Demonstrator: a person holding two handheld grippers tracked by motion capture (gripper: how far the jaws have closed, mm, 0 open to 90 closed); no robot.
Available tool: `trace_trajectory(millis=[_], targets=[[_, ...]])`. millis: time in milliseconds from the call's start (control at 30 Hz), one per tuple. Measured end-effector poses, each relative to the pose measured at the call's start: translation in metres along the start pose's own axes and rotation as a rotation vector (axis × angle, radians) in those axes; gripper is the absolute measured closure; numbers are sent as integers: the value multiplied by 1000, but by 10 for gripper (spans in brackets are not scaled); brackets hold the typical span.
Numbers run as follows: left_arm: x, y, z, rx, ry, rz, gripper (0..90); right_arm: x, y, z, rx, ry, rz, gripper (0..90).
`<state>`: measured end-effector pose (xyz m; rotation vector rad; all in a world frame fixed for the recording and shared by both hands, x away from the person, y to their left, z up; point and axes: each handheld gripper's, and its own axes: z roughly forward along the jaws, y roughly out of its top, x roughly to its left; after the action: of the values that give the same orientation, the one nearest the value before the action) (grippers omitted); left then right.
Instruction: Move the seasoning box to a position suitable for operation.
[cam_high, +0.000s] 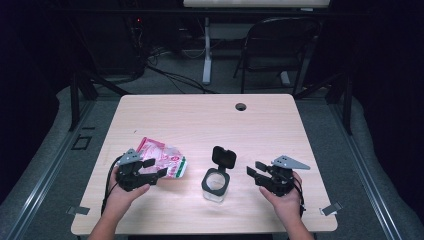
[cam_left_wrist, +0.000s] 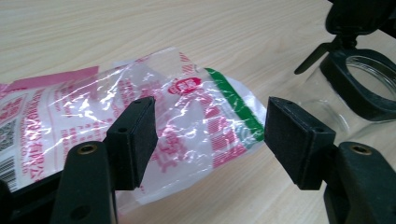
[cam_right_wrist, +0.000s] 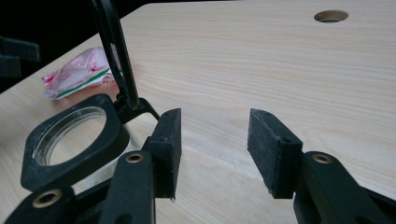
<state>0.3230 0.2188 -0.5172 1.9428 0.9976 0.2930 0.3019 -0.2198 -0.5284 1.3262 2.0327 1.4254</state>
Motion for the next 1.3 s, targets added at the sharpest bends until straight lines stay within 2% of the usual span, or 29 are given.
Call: trace_trajectory(millis=[67, 167, 233, 333, 400, 433, 500, 600, 733, 1100, 1300], targets=[[-3, 0, -1, -9, -1, 4, 348, 0, 2, -1, -9, 5, 3, 551], [-7, -1, -2, 23, 35, 63, 343, 1, 2, 0, -18, 9, 3, 553], [-7, -6, -3, 24, 53, 82, 319, 1, 2, 0, -8, 4, 1, 554], [-4, -16, -4, -1, 59, 72, 320, 1, 2, 1, -7, 3, 2, 554], [-2, -20, -3, 8, 58, 59, 321, 1, 1, 2, 0, 3, 3, 554], [-1, -21, -4, 18, 69, 68, 320, 1, 1, 2, 4, 3, 5, 554], [0, -23, -5, 10, 69, 62, 320, 2, 0, 4, 14, 3, -1, 554], [2, -25, -6, 4, 58, 84, 310, 2, 0, 3, 11, 1, -2, 554], [3, -29, -4, 13, 73, 85, 308, 2, 0, 2, 5, 2, -1, 552], [-3, -35, 12, 82, 120, 183, 270, 0, 0, 2, 5, 3, 9, 551], [1, -36, 19, 84, 147, 177, 256, 1, 0, 3, 13, 3, 7, 549]])
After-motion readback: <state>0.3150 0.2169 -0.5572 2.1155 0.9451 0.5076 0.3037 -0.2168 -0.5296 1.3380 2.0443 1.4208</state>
